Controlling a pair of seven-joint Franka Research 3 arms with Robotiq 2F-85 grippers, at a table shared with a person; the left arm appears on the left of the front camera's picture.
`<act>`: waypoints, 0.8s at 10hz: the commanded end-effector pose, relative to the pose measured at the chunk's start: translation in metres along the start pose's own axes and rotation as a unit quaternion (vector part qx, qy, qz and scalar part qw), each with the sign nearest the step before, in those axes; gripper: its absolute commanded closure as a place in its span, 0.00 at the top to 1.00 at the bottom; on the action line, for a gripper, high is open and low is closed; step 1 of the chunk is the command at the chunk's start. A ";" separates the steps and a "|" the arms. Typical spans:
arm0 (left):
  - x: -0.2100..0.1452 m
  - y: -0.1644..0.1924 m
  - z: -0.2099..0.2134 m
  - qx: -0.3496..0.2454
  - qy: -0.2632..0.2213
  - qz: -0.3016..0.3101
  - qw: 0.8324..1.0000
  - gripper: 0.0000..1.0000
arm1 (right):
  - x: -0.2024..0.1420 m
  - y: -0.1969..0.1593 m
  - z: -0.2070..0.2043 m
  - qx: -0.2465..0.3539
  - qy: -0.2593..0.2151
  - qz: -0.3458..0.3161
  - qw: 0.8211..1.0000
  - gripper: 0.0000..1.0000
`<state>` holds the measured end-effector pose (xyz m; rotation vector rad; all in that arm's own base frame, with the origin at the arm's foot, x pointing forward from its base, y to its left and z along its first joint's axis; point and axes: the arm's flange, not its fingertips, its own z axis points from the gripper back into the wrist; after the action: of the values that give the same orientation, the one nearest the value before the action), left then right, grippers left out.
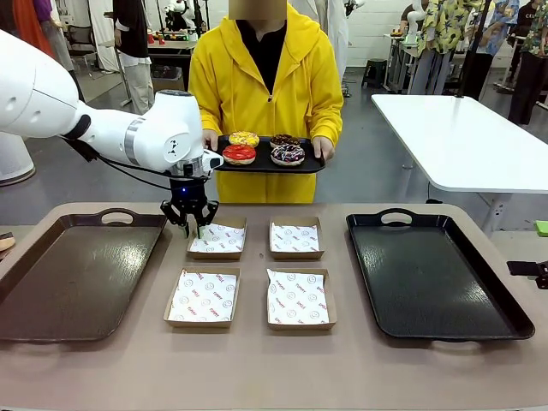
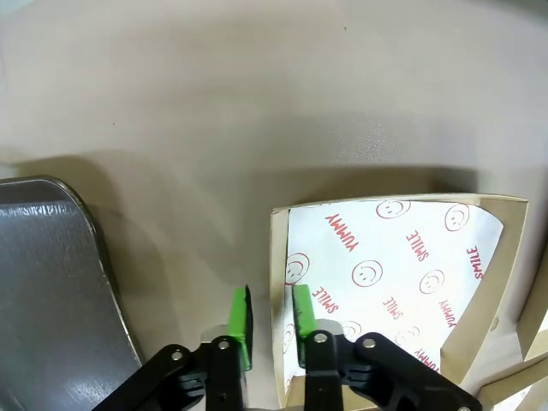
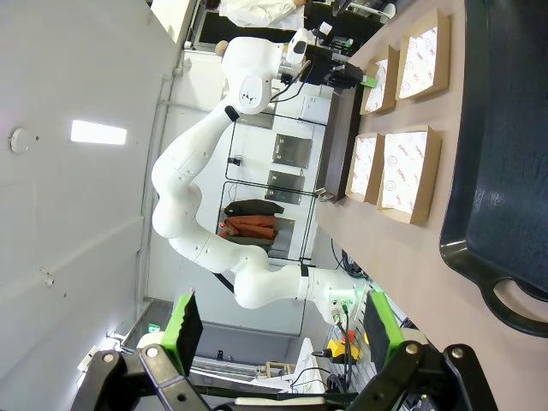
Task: Individually package the donuts and arrange them on the tray.
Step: Pick up one Paper togo box.
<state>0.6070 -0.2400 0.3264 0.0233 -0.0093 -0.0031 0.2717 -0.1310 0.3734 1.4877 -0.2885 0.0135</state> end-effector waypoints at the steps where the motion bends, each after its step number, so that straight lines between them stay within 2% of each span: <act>1: 0.007 -0.004 0.002 0.014 0.002 0.007 1.000 0.00 | -0.001 0.000 0.002 0.003 -0.001 0.001 1.000 1.00; 6: 0.007 -0.002 0.011 0.011 0.008 0.014 1.000 0.00 | -0.001 0.000 0.002 0.003 -0.001 0.001 1.000 1.00; 8: -0.002 0.002 0.054 0.008 0.015 0.014 1.000 0.00 | -0.001 0.000 0.002 0.003 -0.001 0.001 1.000 1.00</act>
<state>0.6090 -0.2398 0.3545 0.0324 0.0071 0.0028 0.2717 -0.1310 0.3734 1.4878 -0.2885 0.0134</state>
